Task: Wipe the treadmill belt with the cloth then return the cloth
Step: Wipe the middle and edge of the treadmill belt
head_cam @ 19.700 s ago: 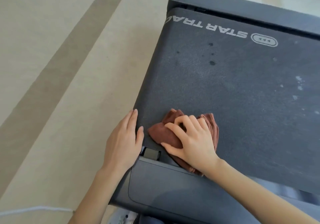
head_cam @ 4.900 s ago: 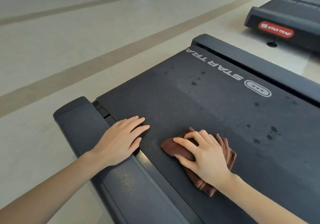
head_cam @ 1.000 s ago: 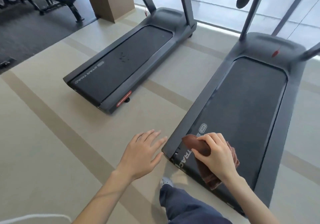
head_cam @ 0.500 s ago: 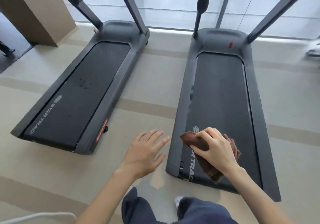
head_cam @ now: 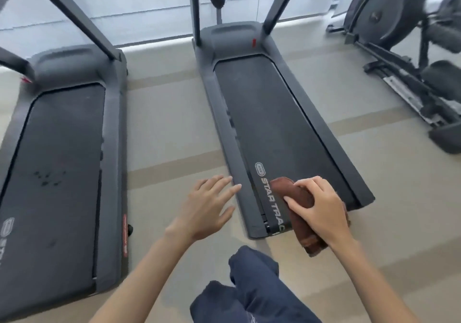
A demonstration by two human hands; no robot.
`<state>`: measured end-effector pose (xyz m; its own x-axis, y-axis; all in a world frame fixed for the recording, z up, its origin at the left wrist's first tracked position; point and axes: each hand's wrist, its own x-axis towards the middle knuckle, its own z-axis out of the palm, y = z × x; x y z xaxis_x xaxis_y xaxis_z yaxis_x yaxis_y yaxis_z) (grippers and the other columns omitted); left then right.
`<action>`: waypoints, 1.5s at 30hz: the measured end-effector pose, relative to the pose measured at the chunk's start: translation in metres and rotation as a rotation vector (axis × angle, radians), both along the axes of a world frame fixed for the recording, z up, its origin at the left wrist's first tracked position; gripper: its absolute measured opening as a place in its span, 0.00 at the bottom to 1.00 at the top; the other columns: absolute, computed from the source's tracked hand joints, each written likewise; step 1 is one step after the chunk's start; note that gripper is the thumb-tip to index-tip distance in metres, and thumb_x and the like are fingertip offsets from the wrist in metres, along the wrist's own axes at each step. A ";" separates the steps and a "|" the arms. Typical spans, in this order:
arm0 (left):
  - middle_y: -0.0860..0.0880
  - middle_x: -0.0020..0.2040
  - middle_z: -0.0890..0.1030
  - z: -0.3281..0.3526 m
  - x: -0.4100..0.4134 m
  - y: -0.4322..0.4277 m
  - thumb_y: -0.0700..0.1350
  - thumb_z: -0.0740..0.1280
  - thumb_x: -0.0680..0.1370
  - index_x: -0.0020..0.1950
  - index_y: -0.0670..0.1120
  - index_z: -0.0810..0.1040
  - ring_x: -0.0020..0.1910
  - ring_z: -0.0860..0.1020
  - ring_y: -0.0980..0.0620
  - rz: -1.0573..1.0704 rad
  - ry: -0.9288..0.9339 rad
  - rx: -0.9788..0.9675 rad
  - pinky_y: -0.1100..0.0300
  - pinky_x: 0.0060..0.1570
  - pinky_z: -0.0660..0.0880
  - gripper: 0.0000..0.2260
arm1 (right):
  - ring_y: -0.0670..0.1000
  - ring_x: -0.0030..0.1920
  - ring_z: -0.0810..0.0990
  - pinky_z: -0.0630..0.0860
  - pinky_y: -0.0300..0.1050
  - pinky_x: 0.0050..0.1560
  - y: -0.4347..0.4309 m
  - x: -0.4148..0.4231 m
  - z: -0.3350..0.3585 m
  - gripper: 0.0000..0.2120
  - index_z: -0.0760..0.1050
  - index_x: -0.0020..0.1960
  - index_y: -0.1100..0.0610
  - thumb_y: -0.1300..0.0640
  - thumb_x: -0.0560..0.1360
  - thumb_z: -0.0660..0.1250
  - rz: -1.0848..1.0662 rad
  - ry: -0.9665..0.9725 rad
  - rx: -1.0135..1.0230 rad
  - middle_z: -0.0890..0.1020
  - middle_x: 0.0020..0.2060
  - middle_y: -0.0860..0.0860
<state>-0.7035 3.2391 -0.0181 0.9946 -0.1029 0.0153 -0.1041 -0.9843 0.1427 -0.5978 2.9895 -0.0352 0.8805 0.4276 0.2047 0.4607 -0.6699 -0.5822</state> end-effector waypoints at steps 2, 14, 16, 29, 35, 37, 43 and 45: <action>0.46 0.64 0.76 -0.004 0.016 0.003 0.51 0.66 0.75 0.66 0.50 0.74 0.64 0.73 0.46 -0.088 -0.007 -0.012 0.51 0.60 0.71 0.19 | 0.47 0.46 0.75 0.73 0.43 0.45 -0.005 -0.005 -0.001 0.12 0.76 0.46 0.50 0.51 0.66 0.75 -0.092 0.008 0.000 0.75 0.43 0.43; 0.48 0.60 0.79 -0.036 0.158 0.040 0.50 0.70 0.71 0.62 0.49 0.77 0.60 0.76 0.47 -0.464 -0.045 -0.023 0.53 0.56 0.73 0.19 | 0.48 0.48 0.75 0.73 0.42 0.43 0.012 0.061 -0.039 0.13 0.76 0.49 0.50 0.48 0.68 0.73 -0.395 0.066 -0.083 0.76 0.45 0.44; 0.48 0.60 0.79 -0.041 0.186 0.045 0.50 0.70 0.71 0.61 0.49 0.77 0.60 0.76 0.47 -0.524 -0.026 -0.011 0.53 0.56 0.74 0.19 | 0.48 0.48 0.75 0.72 0.41 0.44 0.013 0.076 -0.044 0.13 0.76 0.50 0.49 0.48 0.68 0.73 -0.454 0.089 -0.069 0.76 0.45 0.44; 0.49 0.67 0.73 -0.097 0.312 0.040 0.49 0.63 0.76 0.69 0.49 0.70 0.68 0.69 0.48 -0.743 0.203 -0.029 0.53 0.66 0.65 0.21 | 0.49 0.50 0.76 0.73 0.46 0.46 0.011 0.133 -0.068 0.14 0.78 0.54 0.47 0.47 0.69 0.72 -0.794 0.181 -0.063 0.77 0.46 0.45; 0.46 0.63 0.77 -0.143 0.345 0.048 0.46 0.70 0.72 0.66 0.44 0.74 0.63 0.74 0.45 -0.873 0.261 -0.002 0.50 0.62 0.70 0.22 | 0.52 0.49 0.76 0.72 0.45 0.48 0.020 0.137 -0.114 0.14 0.78 0.54 0.49 0.47 0.70 0.71 -1.075 0.234 0.002 0.77 0.47 0.47; 0.46 0.62 0.78 -0.164 0.358 0.042 0.45 0.70 0.71 0.65 0.44 0.75 0.62 0.75 0.46 -0.925 0.258 -0.017 0.50 0.60 0.71 0.22 | 0.52 0.49 0.76 0.73 0.46 0.48 0.025 0.140 -0.137 0.14 0.78 0.54 0.49 0.47 0.70 0.71 -1.105 0.233 -0.002 0.77 0.46 0.46; 0.49 0.70 0.69 -0.295 0.396 0.014 0.50 0.59 0.78 0.72 0.48 0.65 0.70 0.64 0.49 -0.954 0.359 0.015 0.53 0.67 0.61 0.22 | 0.51 0.49 0.76 0.71 0.43 0.45 0.026 0.159 -0.260 0.13 0.77 0.53 0.48 0.47 0.70 0.71 -1.135 0.298 -0.015 0.76 0.45 0.45; 0.49 0.71 0.68 -0.355 0.407 0.001 0.50 0.60 0.78 0.72 0.48 0.65 0.71 0.64 0.49 -0.961 0.352 0.022 0.54 0.68 0.60 0.22 | 0.50 0.49 0.76 0.71 0.42 0.44 0.025 0.164 -0.317 0.13 0.77 0.52 0.47 0.46 0.70 0.71 -1.141 0.293 -0.004 0.76 0.45 0.45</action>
<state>-0.2970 3.2403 -0.3726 0.4389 -0.8558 -0.2738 -0.8063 -0.5096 0.3003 -0.4339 3.0142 -0.3524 0.7671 -0.6378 -0.0684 -0.5575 -0.6102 -0.5629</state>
